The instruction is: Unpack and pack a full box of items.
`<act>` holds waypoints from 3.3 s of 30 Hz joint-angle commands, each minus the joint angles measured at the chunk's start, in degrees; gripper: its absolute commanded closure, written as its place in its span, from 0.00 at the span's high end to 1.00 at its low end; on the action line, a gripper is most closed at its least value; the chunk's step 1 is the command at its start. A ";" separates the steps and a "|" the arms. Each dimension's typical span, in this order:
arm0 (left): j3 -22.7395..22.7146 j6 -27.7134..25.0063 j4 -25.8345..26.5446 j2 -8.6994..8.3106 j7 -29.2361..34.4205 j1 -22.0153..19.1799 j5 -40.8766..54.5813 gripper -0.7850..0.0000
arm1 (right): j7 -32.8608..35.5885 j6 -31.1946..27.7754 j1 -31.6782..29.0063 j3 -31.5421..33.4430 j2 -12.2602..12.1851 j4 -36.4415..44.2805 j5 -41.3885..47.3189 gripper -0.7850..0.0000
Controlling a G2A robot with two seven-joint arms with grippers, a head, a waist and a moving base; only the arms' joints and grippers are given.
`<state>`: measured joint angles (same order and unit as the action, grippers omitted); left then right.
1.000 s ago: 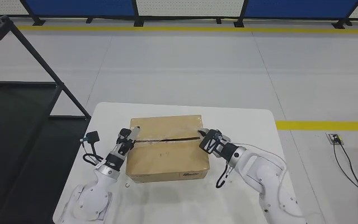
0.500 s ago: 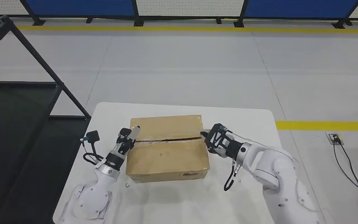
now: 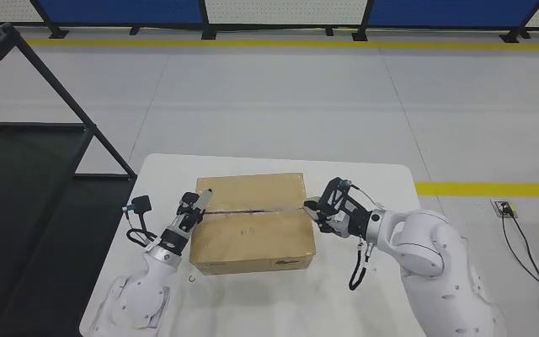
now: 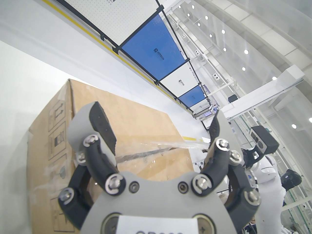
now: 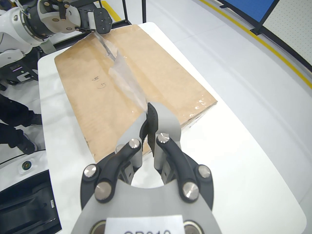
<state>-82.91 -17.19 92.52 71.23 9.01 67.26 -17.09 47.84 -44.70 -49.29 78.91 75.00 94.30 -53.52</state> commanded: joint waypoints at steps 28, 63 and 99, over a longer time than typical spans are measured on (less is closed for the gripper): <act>0.74 0.56 -0.47 0.14 0.20 -0.61 -0.72 1.00 | -0.28 0.97 -0.61 1.04 -3.66 1.44 4.28 1.00; 0.83 0.73 -0.19 0.24 0.03 -0.55 -1.23 1.00 | -31.93 1.69 -13.47 -1.04 -6.49 14.22 -41.13 1.00; 0.38 -0.11 0.87 0.21 0.29 0.64 -1.02 1.00 | -18.71 36.91 -14.43 -17.14 -2.88 16.56 -71.88 1.00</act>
<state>-82.51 -17.22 93.36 71.45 9.27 67.84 -18.15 29.28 -8.75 -63.59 61.67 72.04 110.85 -125.41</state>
